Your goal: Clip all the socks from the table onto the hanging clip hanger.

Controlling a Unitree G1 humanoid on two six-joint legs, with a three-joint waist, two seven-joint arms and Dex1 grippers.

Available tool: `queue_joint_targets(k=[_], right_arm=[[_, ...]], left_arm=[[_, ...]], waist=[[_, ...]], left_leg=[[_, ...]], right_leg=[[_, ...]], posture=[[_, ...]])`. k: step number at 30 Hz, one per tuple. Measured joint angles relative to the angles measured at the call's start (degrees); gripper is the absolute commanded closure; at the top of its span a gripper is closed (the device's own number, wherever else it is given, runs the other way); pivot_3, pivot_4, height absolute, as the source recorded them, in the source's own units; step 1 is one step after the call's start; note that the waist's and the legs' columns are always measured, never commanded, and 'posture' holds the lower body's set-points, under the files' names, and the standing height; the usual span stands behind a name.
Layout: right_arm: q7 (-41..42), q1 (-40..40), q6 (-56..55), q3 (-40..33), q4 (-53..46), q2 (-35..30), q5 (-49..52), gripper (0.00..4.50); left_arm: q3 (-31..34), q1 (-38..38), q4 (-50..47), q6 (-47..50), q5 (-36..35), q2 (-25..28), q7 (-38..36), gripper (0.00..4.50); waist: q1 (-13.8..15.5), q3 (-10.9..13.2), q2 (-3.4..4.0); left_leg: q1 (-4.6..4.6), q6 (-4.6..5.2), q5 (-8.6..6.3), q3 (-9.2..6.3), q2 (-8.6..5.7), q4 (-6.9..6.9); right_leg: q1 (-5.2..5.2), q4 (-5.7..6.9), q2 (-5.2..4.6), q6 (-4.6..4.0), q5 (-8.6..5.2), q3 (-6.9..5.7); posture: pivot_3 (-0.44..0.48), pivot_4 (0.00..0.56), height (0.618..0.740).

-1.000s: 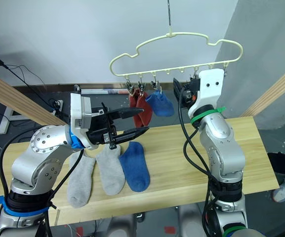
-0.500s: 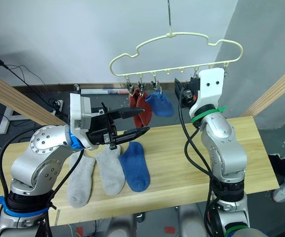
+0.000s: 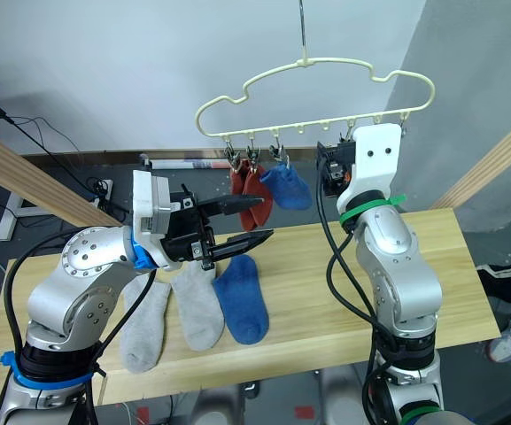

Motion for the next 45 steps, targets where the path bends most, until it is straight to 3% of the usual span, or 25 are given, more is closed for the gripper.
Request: queue_joint_targets(k=[10, 17, 23, 33, 45], right_arm=[[1.29, 2.75, 1.92, 0.16, -3.04, -2.29, 0.11, 1.47], [4.11, 10.82, 4.66, -2.67, -13.07, -7.06, 1.59, 1.47], [5.15, 15.72, 4.56, -4.71, -19.31, -10.67, 1.54, 1.47], [3.59, 16.55, 2.89, -8.24, -18.26, -12.84, -2.40, 1.47], [5.12, 10.20, 1.54, -10.48, -9.63, -13.41, -1.36, 1.47]], left_arm=[[-2.44, -0.38, 1.30, -0.19, 3.60, -5.36, 5.12, 1.79], [-8.20, -2.75, 3.64, -1.74, 7.19, -12.66, 7.48, 1.79], [-12.90, -7.05, 12.85, -8.30, 15.36, -21.75, 12.32, 1.79], [-16.13, -12.45, 26.30, -16.85, 24.42, -31.73, 18.37, 1.79], [-15.99, -13.35, 29.10, -19.35, 27.12, -34.03, 20.92, 1.79]], waist=[[-0.05, 0.00, 0.00], [-0.03, 0.00, 0.00], [-0.11, 0.00, -0.01], [-0.77, 0.00, -0.02], [-1.67, 0.01, -0.03]], left_leg=[[-0.03, 0.02, -0.01, -0.01, -0.01, -0.01], [-0.05, 0.04, -0.02, 0.03, -0.07, 0.00], [-0.06, 0.06, -0.03, 0.19, -0.09, 0.01], [-0.08, 0.07, -0.04, 0.32, -0.11, 0.01], [-0.08, 0.09, -0.04, 0.33, -0.12, 0.02]], right_leg=[[0.00, -0.03, 0.00, 0.00, 0.00, -0.01], [0.02, -0.12, 0.02, 0.06, 0.02, 0.01], [0.03, -0.13, 0.17, 0.10, 0.03, 0.01], [0.03, -0.19, 0.18, 0.14, 0.05, 0.06], [0.04, -0.18, 0.18, 0.16, 0.07, 0.05]], posture=[[-0.108, 0.397, 0.740], [-0.139, 0.394, 0.740], [-0.162, 0.391, 0.740], [-0.187, 0.386, 0.740], [-0.190, 0.385, 0.740]])
